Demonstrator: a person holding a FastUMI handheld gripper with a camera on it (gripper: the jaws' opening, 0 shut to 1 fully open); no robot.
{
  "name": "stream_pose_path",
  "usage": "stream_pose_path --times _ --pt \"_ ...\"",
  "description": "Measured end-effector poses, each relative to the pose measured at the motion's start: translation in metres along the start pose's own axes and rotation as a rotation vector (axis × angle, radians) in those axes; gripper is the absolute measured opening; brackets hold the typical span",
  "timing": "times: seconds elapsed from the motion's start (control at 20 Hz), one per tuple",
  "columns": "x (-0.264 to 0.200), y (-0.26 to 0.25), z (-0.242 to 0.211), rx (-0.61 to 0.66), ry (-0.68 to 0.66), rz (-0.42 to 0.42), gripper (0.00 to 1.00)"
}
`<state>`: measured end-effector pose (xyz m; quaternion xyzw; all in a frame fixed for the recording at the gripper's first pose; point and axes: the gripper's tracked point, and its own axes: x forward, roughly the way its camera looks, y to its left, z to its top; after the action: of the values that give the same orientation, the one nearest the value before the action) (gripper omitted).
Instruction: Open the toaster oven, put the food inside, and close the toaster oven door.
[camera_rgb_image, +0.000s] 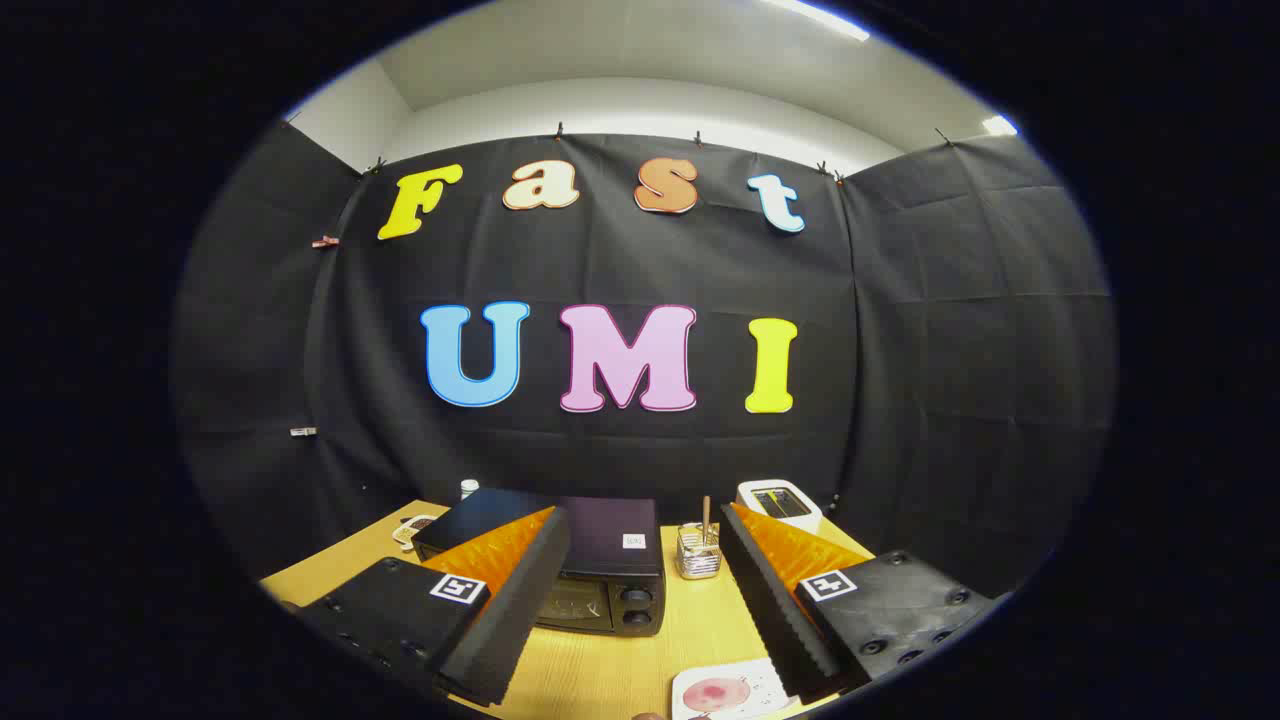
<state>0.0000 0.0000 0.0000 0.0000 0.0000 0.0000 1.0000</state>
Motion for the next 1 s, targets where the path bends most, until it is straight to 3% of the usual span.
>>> stream_pose_path --times 1.0 --pt "-0.017 0.004 -0.011 -0.010 0.024 0.034 0.98"
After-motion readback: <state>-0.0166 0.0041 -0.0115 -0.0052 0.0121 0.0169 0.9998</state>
